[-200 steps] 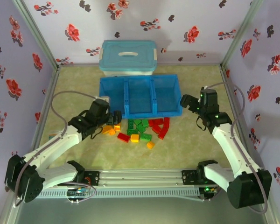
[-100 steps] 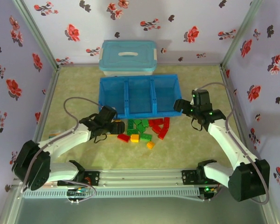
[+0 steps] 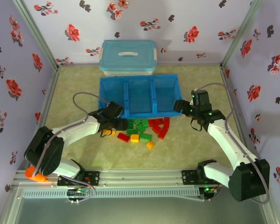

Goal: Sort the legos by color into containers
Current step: Pick up the lego from the center of the table.

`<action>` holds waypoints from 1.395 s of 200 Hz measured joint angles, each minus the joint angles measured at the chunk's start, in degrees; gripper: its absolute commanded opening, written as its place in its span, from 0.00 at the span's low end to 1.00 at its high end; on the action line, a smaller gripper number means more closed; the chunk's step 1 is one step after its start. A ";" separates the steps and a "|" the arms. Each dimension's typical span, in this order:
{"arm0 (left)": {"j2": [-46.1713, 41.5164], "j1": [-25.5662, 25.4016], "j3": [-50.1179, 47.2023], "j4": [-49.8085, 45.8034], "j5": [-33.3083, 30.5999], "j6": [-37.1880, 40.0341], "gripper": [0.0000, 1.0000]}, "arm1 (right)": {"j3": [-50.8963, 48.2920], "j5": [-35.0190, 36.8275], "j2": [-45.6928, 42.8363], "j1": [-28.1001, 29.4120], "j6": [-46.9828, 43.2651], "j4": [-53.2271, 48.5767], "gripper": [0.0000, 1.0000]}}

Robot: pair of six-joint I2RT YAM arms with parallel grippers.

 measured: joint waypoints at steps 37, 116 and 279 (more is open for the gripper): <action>1.22 0.00 0.13 0.02 -1.01 0.44 0.63 | -0.28 -0.37 0.00 0.02 0.33 0.55 0.81; 5.40 0.00 2.40 0.37 -1.44 1.44 0.34 | -0.46 -0.61 -0.02 0.13 0.37 0.83 0.78; -5.55 2.71 16.87 -9.22 -6.62 4.79 0.27 | -1.42 -1.33 -2.75 2.23 1.79 0.70 0.77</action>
